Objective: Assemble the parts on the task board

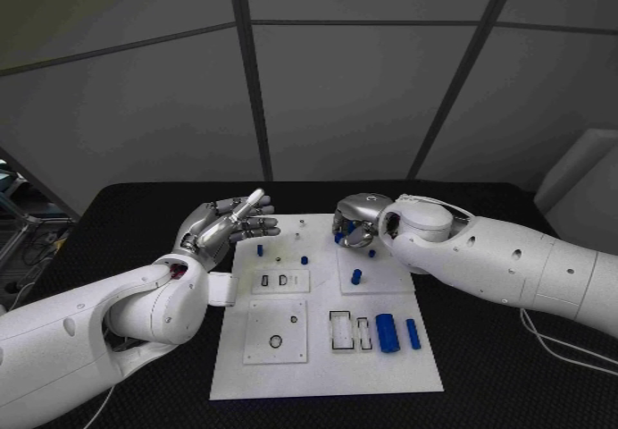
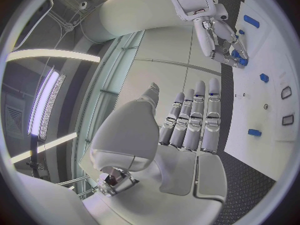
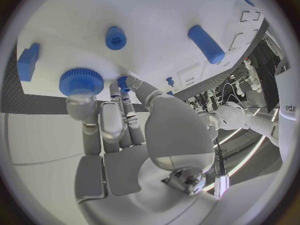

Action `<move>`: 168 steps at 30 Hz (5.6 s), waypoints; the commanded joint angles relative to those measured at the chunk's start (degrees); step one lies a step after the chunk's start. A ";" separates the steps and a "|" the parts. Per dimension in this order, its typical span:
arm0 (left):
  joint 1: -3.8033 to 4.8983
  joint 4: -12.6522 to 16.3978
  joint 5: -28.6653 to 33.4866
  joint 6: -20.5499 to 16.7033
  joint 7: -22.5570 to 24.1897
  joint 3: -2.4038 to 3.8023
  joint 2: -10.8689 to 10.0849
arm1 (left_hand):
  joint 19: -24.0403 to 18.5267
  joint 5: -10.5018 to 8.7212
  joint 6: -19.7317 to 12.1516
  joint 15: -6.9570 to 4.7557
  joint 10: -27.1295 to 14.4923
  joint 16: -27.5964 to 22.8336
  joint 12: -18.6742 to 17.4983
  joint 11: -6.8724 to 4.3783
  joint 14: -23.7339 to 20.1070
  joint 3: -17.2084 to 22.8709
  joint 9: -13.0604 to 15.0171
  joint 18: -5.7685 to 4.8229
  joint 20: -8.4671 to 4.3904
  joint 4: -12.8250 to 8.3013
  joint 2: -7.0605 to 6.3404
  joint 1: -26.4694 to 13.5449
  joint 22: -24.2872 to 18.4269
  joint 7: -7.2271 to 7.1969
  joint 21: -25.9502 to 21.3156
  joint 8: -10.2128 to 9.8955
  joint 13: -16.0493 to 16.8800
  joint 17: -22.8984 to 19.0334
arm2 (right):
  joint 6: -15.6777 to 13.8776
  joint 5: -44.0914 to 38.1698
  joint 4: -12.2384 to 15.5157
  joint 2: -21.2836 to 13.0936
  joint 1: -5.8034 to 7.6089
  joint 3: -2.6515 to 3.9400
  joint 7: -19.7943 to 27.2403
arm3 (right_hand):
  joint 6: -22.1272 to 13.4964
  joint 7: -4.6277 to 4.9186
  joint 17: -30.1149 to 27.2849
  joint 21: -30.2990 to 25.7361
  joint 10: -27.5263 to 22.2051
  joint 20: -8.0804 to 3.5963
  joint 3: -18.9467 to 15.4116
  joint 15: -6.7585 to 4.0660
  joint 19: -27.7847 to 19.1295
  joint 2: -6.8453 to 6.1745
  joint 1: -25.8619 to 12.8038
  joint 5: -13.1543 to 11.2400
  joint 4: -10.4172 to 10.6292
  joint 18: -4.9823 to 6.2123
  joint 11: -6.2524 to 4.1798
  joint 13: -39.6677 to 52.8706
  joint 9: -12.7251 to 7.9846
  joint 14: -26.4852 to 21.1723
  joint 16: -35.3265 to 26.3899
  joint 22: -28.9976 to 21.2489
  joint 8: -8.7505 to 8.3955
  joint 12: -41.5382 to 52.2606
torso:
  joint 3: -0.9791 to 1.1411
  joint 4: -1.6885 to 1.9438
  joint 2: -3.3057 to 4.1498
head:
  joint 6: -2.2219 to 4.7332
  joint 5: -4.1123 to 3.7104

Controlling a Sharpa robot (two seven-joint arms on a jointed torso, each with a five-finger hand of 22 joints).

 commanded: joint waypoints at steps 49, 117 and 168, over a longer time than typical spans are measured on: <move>0.30 0.39 -0.06 0.42 0.59 0.06 -4.62 | -0.27 0.06 0.11 0.36 0.29 -1.55 -1.12 0.27 -0.29 -0.84 -0.20 0.52 0.26 -0.62 0.14 0.30 -0.39 0.49 -0.61 -0.89 -0.07 0.23 | -16.09 5.19 -9.35 10.78 0.25 0.09 -0.32 | 3.25 -0.16 1.04 3.81 3.10 -0.73 3.25 -0.86 1.38 0.86 2.35 -2.09 -0.32 -1.84 -0.49 1.30 0.82 1.64 1.47 5.26 1.10 0.51 | -0.55 1.04 1.03 | 0.87 0.72; 0.33 -0.14 -0.06 0.91 -0.23 0.06 -4.27 | -0.37 0.06 0.15 0.38 0.34 -1.66 -1.19 0.27 -0.34 -0.91 -0.19 0.51 0.28 -0.67 0.17 0.31 -0.44 0.48 -0.70 -0.93 -0.06 0.25 | -11.68 -0.65 -9.05 11.11 0.26 0.08 -1.80 | 2.61 -0.06 1.27 4.09 2.27 -0.50 3.06 -0.64 1.09 -0.05 1.65 -1.88 0.40 -1.82 -0.27 1.39 0.71 1.60 1.84 5.45 0.51 -0.32 | -0.58 1.03 1.49 | 0.32 0.83; 0.33 -0.49 -0.06 1.16 -0.48 0.06 -4.12 | -0.43 0.06 0.20 0.39 0.40 -1.81 -1.34 0.28 -0.31 -1.06 -0.19 0.53 0.31 -0.77 0.24 0.33 -0.50 0.49 -0.81 -1.03 -0.05 0.33 | -12.40 -0.92 -8.26 10.67 0.26 0.09 -2.79 | -10.62 1.38 -7.60 -1.16 -9.64 1.16 1.00 1.23 -3.49 -4.31 -0.34 -2.11 2.38 -0.34 1.96 -0.52 -0.54 -0.77 -3.55 -3.22 -1.13 -2.94 | -0.65 1.05 1.59 | 0.26 0.72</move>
